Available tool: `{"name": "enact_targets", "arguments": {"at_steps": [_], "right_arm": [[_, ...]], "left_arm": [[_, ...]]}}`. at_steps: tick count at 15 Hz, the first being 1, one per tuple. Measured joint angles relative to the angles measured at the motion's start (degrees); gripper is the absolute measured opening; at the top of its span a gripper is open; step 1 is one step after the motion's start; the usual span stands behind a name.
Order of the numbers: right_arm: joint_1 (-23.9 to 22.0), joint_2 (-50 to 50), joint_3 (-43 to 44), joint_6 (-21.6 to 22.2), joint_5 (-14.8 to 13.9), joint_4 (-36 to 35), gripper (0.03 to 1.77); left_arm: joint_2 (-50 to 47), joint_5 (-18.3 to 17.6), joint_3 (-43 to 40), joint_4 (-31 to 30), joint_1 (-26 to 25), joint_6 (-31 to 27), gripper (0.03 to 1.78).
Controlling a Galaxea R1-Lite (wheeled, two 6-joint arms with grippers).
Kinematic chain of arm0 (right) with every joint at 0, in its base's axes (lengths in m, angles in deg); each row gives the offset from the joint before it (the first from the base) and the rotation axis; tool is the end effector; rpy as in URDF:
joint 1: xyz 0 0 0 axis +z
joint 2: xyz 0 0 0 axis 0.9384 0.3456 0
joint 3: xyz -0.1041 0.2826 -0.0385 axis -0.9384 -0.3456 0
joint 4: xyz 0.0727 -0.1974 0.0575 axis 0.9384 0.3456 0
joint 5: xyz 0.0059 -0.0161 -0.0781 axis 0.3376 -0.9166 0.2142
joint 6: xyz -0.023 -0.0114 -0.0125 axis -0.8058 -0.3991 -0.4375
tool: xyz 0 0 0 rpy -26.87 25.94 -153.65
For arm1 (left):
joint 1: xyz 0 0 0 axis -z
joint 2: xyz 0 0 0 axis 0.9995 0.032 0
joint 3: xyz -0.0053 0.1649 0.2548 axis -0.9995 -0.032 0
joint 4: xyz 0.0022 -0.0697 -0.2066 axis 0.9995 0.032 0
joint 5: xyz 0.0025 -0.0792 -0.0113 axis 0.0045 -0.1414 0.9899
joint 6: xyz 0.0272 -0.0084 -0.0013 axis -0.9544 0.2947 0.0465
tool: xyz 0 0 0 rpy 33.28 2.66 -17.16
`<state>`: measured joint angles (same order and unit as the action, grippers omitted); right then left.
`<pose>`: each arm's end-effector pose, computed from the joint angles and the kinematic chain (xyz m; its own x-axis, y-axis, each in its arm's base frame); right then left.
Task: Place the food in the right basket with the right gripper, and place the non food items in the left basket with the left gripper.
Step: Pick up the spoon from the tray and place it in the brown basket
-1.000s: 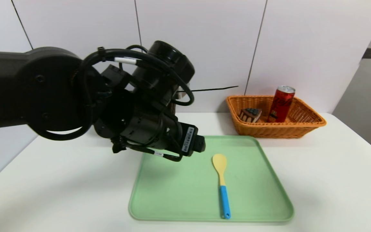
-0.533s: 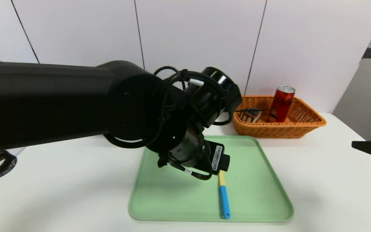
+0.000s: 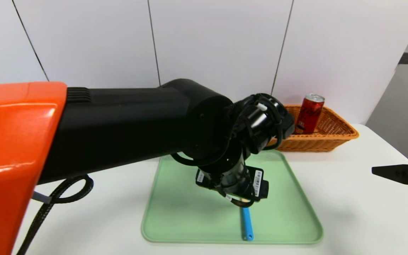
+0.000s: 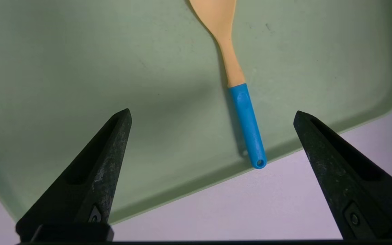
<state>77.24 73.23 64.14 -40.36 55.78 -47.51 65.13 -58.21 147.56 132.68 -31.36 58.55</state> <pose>0.1759 0.0192 0.2324 0.7788 -0.0316 -0.6265 0.0713 0.9967 0.0383 0.2418 -0.3584 0.2069 0.4629 -0.3084 -0.8310 0.3789 0.9164 -0.1290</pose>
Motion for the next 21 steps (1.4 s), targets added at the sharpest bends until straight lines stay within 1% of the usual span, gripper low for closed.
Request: {"name": "enact_targets", "arguments": {"at_steps": [3, 6, 10, 12, 16, 18, 21], "right_arm": [[-0.27, 0.59, -0.11, 0.33, 0.09, 0.05, 1.70], [-0.38, 0.74, -0.18, 1.84, 0.06, -0.02, 1.70], [-0.38, 0.39, -0.74, 2.45, 0.11, -0.06, 1.70], [-0.38, 0.01, -1.02, 2.45, 0.06, -0.05, 1.70], [-0.38, -0.77, -1.88, 2.47, 0.04, -0.06, 1.70], [-0.39, -1.21, -2.21, 2.45, 0.06, 0.00, 1.70], [-0.41, -1.79, -3.04, 2.39, 0.06, -0.15, 1.70]], "left_arm": [[2.05, 0.24, 0.30, -2.38, 1.13, 2.71, 1.69], [3.47, 1.29, 0.34, -4.33, 1.79, 4.49, 1.69], [5.13, 1.71, 0.34, -4.96, 2.65, 6.08, 1.69], [6.03, 2.93, 0.34, -5.24, 3.13, 7.14, 1.69], [7.64, 4.96, 0.34, -5.60, 3.72, 7.55, 1.69], [8.35, 4.99, 0.39, -7.08, 3.78, 8.16, 1.69], [9.02, 4.79, 0.50, -7.30, 3.74, 8.55, 1.69]]}}
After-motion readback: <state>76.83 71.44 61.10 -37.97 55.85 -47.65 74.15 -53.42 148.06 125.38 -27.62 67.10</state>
